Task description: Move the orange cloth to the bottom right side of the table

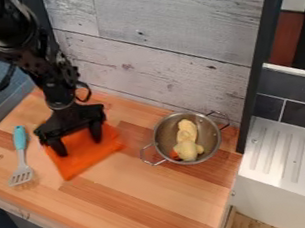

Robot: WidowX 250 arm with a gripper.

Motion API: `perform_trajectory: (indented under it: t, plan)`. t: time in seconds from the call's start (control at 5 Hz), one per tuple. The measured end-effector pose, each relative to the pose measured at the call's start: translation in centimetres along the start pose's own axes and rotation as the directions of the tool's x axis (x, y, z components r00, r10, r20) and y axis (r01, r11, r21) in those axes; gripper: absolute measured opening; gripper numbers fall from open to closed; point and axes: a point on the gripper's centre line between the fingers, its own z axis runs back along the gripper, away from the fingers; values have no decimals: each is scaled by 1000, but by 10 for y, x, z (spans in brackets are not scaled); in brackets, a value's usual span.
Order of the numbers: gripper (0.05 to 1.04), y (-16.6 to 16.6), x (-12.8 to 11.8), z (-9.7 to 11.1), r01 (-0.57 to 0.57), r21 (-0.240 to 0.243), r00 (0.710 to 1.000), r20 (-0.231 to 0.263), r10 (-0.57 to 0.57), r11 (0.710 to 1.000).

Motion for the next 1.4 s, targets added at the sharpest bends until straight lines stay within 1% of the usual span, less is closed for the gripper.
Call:
perform_trajectory:
  t: [0.2,0.4,0.6,0.8,1.0,1.2,1.4]
  plan:
    - [999,-7,-20,6,48,-12,998,-30,-48,999]
    - [999,-12,-42,5,110,-12,990,-85,-111,994]
    - [999,-21,-63,10,184,-58,974,-125,-190,981]
    - [999,-26,-83,8,268,-68,950,-147,-275,961]
    - [999,-29,-100,8,341,-63,926,-149,-347,938]
    - [999,-34,-118,10,417,-75,895,-138,-423,906]
    - [999,-42,-134,11,478,-99,862,-139,-488,873]
